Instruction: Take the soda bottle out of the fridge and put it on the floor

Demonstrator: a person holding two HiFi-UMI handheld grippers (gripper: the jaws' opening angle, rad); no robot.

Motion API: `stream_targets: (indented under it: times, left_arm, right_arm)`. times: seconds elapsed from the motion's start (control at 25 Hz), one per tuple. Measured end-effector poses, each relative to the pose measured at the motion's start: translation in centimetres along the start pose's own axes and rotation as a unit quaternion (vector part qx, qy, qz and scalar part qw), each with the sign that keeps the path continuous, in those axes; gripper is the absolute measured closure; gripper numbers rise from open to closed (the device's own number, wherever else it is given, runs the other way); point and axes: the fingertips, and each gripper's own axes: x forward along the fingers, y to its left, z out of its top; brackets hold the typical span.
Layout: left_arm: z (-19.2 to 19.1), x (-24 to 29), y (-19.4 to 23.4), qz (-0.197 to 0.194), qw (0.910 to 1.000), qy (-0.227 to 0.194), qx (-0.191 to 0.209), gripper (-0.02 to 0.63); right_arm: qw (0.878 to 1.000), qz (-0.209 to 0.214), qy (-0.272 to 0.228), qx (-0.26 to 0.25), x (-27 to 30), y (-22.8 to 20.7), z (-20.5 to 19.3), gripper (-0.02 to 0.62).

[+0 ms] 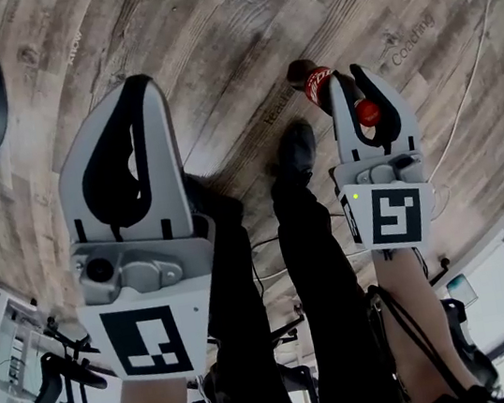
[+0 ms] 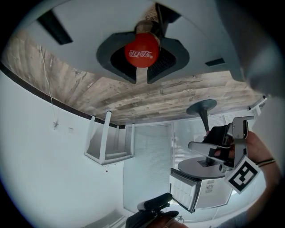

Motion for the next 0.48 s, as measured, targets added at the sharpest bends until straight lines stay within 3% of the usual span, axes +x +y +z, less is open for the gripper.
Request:
stream_targets:
  times: [0.48]
  left_arm:
    - [-2.1, 0.7, -0.7, -0.001, 1.0000, 0.007, 0.001, 0.589]
  right_arm:
    - [0.999, 0.009, 0.033, -0.008, 0.6, -0.5, -3.8, 0.503]
